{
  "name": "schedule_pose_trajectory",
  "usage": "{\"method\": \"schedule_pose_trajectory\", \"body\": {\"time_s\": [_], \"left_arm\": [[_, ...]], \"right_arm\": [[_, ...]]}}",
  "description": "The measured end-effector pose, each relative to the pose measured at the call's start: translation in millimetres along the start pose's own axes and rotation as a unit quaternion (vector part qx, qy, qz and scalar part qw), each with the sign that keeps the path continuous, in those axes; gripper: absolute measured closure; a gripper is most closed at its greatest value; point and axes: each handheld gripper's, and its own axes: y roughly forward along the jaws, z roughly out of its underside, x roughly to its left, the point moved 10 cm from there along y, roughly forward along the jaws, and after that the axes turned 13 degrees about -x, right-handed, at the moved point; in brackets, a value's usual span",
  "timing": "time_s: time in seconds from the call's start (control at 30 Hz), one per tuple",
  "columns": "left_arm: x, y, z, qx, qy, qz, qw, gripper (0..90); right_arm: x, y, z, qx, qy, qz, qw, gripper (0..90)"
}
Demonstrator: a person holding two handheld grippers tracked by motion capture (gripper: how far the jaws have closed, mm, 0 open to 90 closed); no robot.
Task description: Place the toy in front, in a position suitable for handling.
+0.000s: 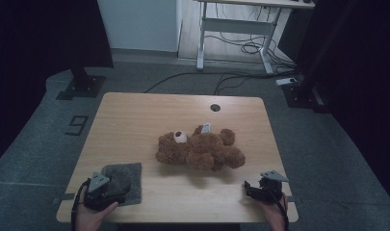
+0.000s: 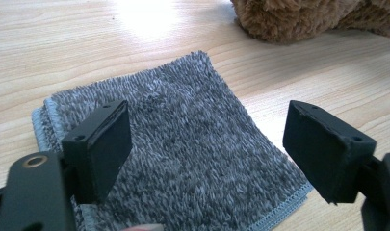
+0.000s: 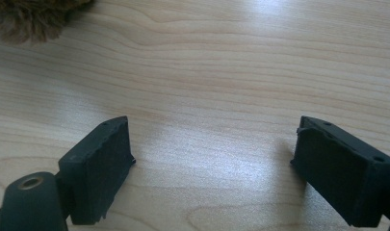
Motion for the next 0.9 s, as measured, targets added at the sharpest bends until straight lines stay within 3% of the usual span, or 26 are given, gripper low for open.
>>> {"method": "schedule_pose_trajectory", "body": {"time_s": [0.4, 0.7, 0.9], "left_arm": [[3.9, 2.3, 5.3, 0.011, 0.0, -0.008, 0.9999, 15.6], [4.8, -1.2, 2.4, 0.006, -0.004, -0.012, 0.9999, 15.7], [-0.2, 3.3, 3.7, 0.012, 0.007, -0.011, 0.9999, 15.4]], "right_arm": [[1.2, 0.2, -0.1, 0.0, -0.004, -0.004, 1.0, 13.3], [1.1, 0.3, -0.2, 0.0, -0.003, -0.004, 1.0, 13.5], [1.1, 1.0, -0.6, -0.001, -0.004, -0.004, 1.0, 13.5]]}}
